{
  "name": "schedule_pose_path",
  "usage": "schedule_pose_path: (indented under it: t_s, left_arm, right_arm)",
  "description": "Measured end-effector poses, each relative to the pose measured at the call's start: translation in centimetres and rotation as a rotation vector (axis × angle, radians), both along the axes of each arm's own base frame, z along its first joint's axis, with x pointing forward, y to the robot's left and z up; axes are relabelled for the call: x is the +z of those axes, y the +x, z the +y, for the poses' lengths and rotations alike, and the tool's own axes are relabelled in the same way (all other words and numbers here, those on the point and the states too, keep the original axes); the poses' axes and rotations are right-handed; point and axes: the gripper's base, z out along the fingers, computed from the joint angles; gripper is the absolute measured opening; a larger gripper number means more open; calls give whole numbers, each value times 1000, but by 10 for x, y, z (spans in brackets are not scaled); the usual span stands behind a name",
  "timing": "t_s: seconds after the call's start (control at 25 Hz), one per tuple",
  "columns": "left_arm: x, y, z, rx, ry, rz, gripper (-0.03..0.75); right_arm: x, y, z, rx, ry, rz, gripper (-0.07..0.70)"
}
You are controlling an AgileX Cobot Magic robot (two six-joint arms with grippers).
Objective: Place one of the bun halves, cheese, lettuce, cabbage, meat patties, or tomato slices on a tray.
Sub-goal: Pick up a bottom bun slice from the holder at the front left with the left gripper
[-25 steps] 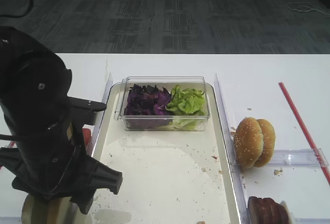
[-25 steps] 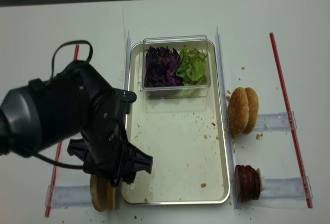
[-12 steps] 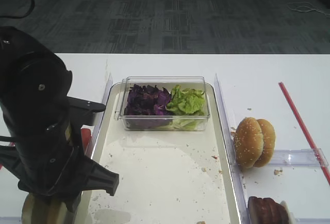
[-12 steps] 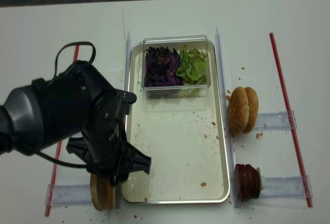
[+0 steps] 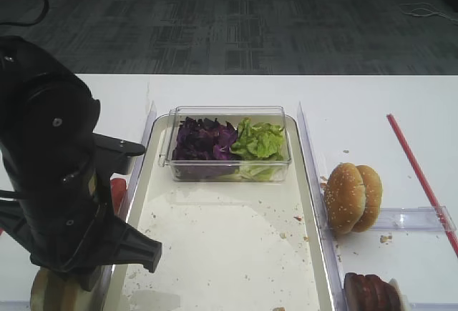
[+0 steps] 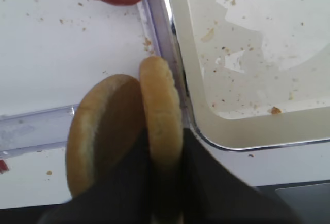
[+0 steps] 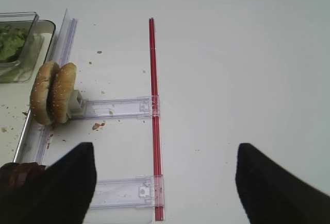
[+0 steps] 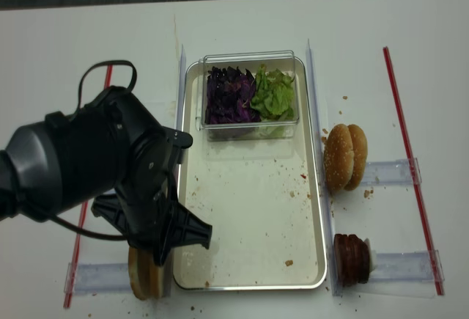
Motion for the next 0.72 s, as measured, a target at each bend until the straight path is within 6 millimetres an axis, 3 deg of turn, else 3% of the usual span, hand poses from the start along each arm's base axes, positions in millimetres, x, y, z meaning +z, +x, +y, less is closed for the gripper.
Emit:
schedule_pose_path:
  t_s: [0.4, 0.72]
  left_arm:
    - [1, -1, 0, -1, 0, 0, 92]
    - [31, -10, 8, -7, -71, -83, 85]
  right_arm:
    - [0, 0, 0, -2, 3, 0, 589]
    - [0, 0, 0, -2, 3, 0, 589]
